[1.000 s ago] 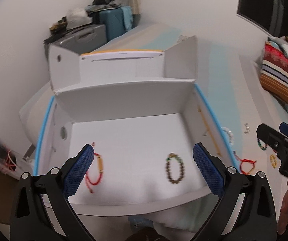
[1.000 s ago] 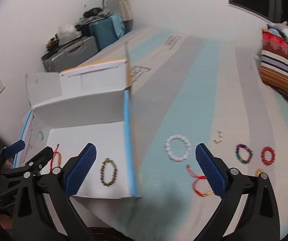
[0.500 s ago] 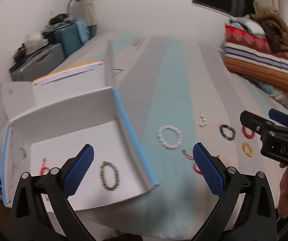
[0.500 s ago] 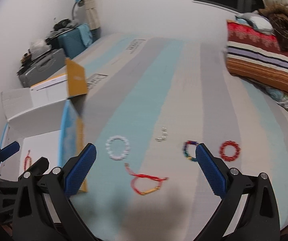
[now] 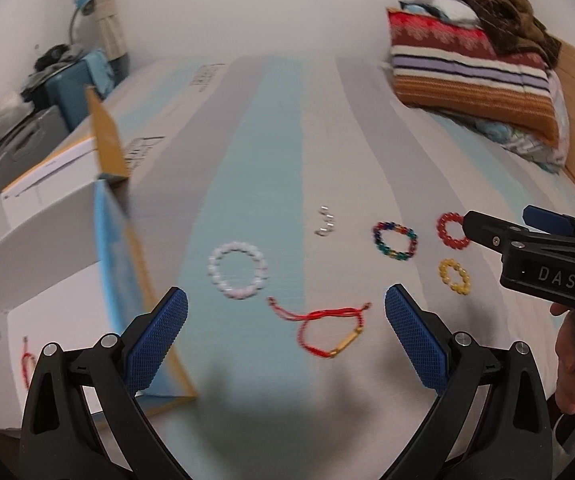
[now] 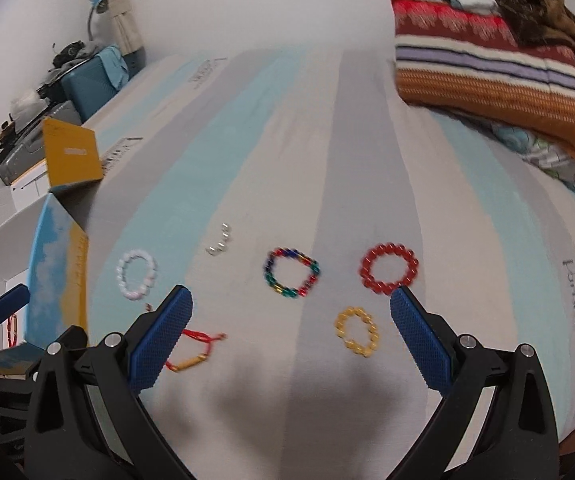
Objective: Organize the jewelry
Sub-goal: 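Move both open tools back over the remaining bracelets on the bed, then grasp the yellow bead bracelet with the right tool while the left tool grasps the second red cord bracelet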
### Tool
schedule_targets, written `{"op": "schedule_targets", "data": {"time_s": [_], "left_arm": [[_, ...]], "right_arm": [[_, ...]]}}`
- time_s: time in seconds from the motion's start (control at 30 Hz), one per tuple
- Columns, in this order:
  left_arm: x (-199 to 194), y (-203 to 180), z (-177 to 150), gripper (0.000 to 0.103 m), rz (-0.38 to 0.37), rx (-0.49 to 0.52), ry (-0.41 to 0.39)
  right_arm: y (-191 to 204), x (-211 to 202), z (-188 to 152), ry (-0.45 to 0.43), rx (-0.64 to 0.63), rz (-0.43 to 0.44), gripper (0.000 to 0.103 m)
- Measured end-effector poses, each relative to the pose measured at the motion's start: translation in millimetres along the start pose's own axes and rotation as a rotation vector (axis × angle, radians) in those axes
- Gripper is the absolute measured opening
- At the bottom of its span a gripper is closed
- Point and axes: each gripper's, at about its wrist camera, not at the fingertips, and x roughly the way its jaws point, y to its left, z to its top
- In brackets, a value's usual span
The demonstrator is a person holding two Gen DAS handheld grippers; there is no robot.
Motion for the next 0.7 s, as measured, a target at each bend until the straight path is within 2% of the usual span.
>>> {"op": "schedule_targets", "data": {"time_s": [0.33, 0.7], "left_arm": [[71.4, -23.0, -19.5, 0.097, -0.036, 0.014, 0.093], [116.6, -30.7, -40.8, 0.097, -0.052, 0.026, 0.139]], "right_arm": [[-51.1, 48.8, -22.0, 0.074, 0.071, -0.040, 0.095], [-65.0, 101.1, -44.4, 0.154, 0.104, -0.024, 0.094]]}}
